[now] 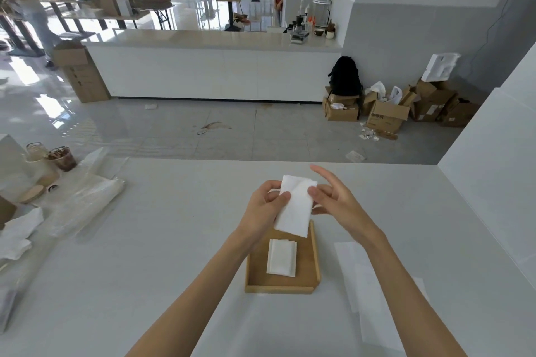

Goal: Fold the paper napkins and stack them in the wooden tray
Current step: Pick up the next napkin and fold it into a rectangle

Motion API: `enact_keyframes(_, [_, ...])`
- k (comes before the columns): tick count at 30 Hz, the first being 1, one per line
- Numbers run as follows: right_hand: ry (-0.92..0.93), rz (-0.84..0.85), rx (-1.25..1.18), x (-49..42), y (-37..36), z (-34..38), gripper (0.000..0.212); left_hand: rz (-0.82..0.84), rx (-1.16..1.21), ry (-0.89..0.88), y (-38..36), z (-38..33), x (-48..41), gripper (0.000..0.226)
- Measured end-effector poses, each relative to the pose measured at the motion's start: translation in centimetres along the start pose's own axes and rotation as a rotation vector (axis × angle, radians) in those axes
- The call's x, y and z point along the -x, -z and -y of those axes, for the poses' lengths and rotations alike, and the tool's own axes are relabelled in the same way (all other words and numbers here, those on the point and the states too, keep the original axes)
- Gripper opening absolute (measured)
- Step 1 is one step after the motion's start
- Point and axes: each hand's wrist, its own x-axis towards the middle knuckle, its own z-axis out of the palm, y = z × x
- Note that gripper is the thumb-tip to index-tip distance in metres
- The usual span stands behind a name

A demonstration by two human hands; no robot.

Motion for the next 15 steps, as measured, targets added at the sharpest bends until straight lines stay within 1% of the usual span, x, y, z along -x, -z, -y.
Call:
enact_keyframes(2, [-0.009, -0.031, -0.049, 0.5, -0.7, -1.2, 0.054, -0.022, -0.021, -0.006, 0.3, 0.3, 0.0, 0.022])
enact_keyframes(5, [0.012, -0.123, -0.051, 0.8, -1.8, -2.7, 0.055, -0.048, -0.05, -0.002, 0.5, 1.3, 0.1, 0.021])
enact_keyframes(8, [-0.019, -0.119, -0.047, 1.2, -2.6, -4.1, 0.059, -0.102, -0.034, 0.036, 0.3, 3.4, 0.0, 0.022])
enact_keyframes(10, [-0.042, -0.106, 0.002, 1.5, -3.1, -5.4, 0.06, -0.124, -0.033, 0.068, 0.3, 5.1, -0.2, 0.024])
enact_keyframes(12, [-0.052, -0.131, 0.057, 1.8, -3.4, -7.1, 0.056, -0.13, -0.051, 0.095, 0.3, 6.9, -0.2, 0.024])
enact_keyframes(15, [-0.11, -0.16, 0.131, 2.2, -3.7, -11.0, 0.042, -0.152, -0.092, 0.141, 0.5, 10.8, 0.2, 0.027])
